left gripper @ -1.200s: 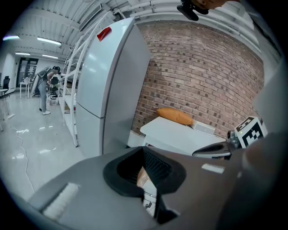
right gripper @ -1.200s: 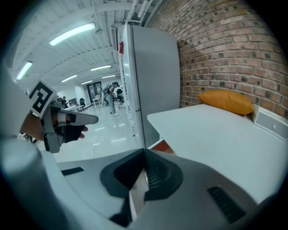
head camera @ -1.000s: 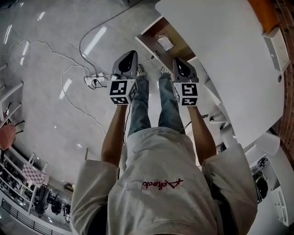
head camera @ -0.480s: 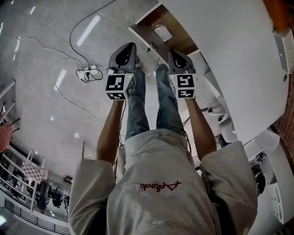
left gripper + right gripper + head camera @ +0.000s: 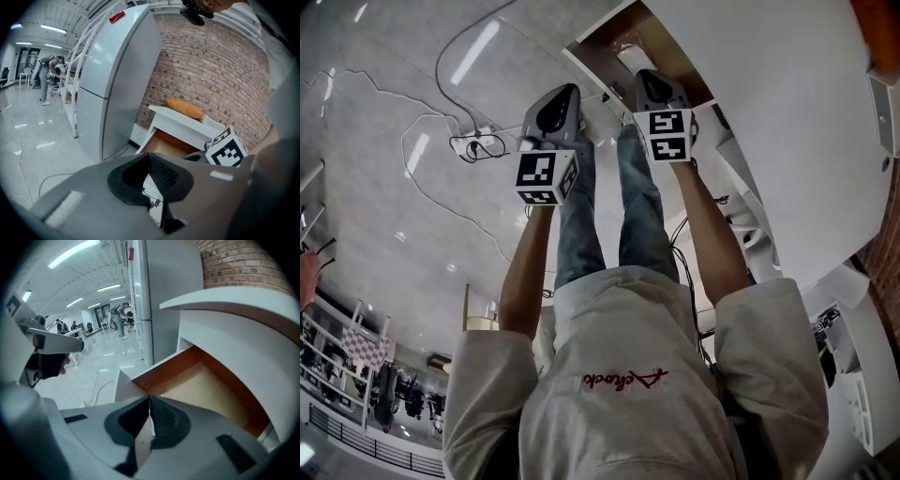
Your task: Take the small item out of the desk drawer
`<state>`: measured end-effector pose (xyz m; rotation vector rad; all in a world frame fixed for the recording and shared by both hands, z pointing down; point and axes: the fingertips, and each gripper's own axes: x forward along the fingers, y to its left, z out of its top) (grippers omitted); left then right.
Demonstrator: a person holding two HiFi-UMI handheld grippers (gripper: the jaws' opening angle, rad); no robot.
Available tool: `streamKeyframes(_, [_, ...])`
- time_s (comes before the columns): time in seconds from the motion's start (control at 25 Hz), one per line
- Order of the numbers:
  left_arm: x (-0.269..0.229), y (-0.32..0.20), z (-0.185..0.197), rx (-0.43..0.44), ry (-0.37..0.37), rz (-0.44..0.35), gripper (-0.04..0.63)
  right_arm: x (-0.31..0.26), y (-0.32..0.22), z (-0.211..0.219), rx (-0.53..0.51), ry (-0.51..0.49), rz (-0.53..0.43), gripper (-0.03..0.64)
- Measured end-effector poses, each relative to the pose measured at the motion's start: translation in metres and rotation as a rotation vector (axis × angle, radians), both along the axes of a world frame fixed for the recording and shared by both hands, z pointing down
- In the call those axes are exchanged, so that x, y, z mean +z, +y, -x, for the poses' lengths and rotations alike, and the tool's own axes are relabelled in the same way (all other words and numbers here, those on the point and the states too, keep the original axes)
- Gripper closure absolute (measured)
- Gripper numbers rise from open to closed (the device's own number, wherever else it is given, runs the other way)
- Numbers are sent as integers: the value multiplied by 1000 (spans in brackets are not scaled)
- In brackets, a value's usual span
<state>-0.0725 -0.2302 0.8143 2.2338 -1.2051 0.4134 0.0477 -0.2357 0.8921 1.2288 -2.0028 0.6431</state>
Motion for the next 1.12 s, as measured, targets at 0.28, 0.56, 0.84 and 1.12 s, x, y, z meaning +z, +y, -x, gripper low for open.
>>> streamKeyframes(0.28, [7, -3, 3, -10, 13, 8, 588, 48, -18, -4, -5, 69, 111, 604])
streamKeyframes(0.56, [15, -7, 1, 0, 17, 11, 588, 84, -28, -11, -36, 126, 183, 604])
streamKeyframes(0.84, [26, -7, -3, 8, 29, 23, 588, 113, -25, -21, -3, 135, 276, 523])
streamKeyframes(1.12, [35, -6, -4, 7, 43, 44, 588, 131, -28, -34, -4, 208, 272, 525])
